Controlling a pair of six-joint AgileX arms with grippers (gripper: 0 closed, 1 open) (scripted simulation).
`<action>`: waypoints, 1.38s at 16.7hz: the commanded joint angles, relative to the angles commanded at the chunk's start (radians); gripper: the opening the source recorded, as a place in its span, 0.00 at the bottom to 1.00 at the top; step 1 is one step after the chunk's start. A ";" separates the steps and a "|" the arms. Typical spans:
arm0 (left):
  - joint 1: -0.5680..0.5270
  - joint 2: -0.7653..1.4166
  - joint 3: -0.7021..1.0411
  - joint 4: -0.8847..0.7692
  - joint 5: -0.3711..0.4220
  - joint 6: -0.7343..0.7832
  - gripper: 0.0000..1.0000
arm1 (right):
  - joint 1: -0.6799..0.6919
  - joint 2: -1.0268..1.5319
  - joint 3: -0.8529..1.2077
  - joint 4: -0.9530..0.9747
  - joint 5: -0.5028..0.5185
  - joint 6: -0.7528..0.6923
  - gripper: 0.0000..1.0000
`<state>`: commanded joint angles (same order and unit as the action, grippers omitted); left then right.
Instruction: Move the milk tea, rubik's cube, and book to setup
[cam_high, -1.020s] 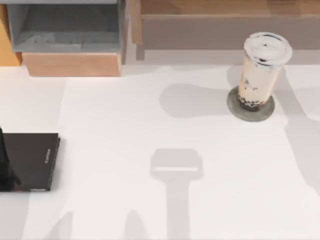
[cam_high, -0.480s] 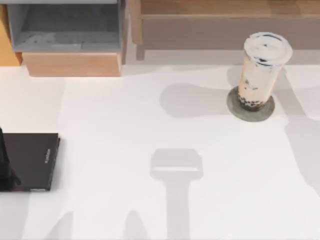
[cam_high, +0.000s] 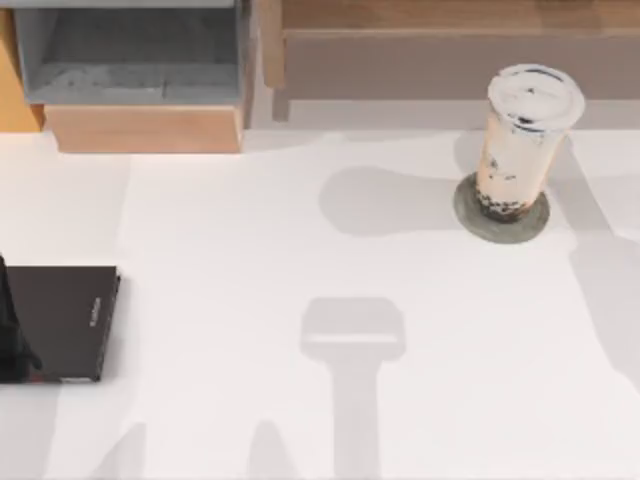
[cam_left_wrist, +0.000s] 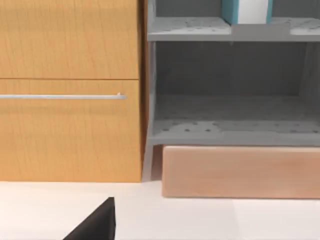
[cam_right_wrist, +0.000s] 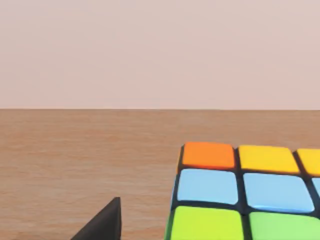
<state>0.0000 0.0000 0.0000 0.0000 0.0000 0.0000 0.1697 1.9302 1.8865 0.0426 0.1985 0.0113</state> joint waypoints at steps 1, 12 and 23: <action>0.000 0.000 0.000 0.000 0.000 0.000 1.00 | 0.000 -0.002 -0.004 0.000 0.000 0.000 1.00; 0.000 0.000 0.000 0.000 0.000 0.000 1.00 | 0.009 -0.119 -0.157 0.037 0.012 0.001 1.00; 0.000 0.000 0.000 0.000 0.000 0.000 1.00 | -0.043 -0.644 -0.660 0.014 -0.049 -0.003 1.00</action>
<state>0.0000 0.0000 0.0000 0.0000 0.0000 0.0000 0.1264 1.2865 1.2265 0.0563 0.1494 0.0087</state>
